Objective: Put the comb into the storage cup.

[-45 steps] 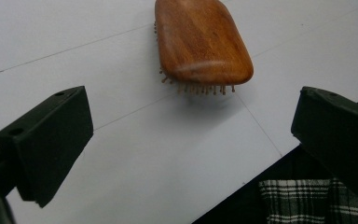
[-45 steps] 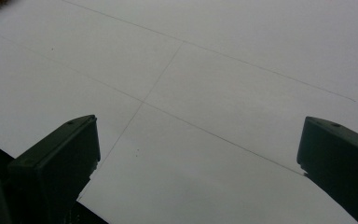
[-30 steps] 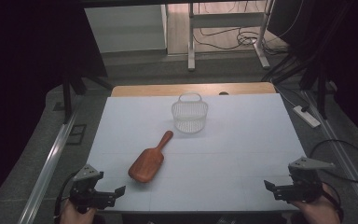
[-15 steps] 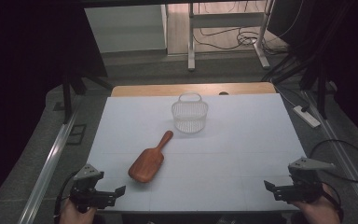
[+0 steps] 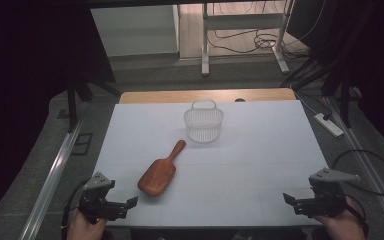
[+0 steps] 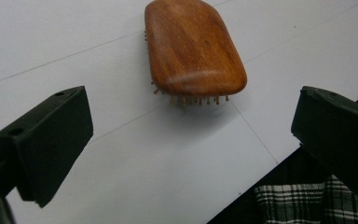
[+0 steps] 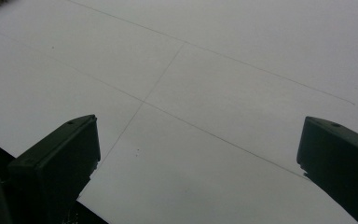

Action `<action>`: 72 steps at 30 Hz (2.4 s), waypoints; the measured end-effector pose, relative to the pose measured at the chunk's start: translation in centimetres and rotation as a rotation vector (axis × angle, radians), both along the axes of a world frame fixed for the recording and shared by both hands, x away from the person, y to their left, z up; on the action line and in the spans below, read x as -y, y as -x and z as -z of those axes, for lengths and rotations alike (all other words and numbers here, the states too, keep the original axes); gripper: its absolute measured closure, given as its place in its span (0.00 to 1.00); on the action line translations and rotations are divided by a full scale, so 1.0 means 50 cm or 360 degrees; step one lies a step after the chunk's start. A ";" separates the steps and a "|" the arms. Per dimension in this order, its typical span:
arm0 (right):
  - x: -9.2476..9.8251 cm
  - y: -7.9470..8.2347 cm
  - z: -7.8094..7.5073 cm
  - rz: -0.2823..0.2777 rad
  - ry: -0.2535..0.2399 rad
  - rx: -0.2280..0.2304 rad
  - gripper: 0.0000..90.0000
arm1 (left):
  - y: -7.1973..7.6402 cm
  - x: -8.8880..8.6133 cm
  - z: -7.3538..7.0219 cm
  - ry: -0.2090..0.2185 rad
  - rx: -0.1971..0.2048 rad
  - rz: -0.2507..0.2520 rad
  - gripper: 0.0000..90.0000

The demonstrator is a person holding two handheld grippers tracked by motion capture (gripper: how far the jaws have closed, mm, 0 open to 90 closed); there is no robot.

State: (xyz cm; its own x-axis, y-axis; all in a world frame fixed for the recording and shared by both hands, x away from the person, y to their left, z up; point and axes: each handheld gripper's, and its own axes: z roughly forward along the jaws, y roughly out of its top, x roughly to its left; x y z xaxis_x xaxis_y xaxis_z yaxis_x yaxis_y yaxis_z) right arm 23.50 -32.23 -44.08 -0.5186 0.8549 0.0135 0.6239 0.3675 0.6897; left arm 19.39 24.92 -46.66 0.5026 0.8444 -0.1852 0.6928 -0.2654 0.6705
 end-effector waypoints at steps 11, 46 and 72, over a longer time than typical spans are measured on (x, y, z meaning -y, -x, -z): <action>0.001 0.000 -0.001 -0.0006 -0.0010 0.0005 0.00 | -0.024 0.002 0.000 -0.0003 -0.0015 0.0017 0.00; 0.000 0.000 0.000 -0.0022 -0.0013 0.0000 0.00 | -0.113 0.039 -0.003 -0.0054 -0.0088 0.0098 0.00; -0.002 -0.002 0.001 -0.0039 0.0002 -0.0013 0.00 | -0.201 0.069 -0.004 -0.0099 -0.0142 0.0121 0.00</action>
